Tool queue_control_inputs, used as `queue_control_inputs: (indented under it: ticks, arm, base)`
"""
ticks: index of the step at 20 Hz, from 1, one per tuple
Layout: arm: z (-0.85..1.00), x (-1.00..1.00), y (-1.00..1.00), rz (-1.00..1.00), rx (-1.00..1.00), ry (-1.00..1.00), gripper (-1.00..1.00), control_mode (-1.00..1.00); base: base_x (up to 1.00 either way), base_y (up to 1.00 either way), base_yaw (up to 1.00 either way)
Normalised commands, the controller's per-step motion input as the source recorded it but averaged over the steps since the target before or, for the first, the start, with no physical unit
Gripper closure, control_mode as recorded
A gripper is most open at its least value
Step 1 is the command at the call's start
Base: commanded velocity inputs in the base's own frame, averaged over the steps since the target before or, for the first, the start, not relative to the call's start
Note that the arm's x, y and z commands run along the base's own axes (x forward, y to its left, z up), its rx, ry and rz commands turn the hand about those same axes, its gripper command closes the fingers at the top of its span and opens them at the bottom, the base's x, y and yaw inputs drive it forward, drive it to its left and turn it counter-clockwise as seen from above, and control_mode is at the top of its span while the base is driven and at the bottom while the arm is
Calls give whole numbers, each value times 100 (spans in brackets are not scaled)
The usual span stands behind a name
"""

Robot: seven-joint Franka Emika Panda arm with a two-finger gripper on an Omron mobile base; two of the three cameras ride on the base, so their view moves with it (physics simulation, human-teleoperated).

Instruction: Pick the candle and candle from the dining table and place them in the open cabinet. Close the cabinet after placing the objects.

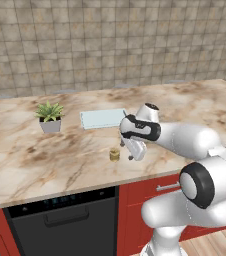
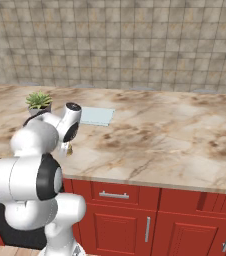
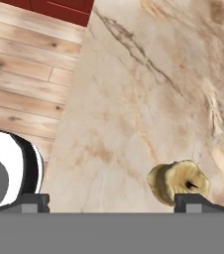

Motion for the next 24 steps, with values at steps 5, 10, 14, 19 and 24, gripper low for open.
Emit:
queue_control_inputs:
  ticks: [5,10,14,19,24]
  arm:
    - [-16,17,3,-1,-3,0,-100,-100]
    - [-10,25,7,-2,-2,0,-100,-100]
    - [-10,26,10,-1,-3,0,-100,-100]
    - [-14,25,7,0,-4,0,-100,-100]
    - [-19,22,2,0,-4,0,-100,-100]
  base:
    - [0,0,0]
    - [0,0,0]
    - [0,0,0]
    - [0,0,0]
    - [0,0,0]
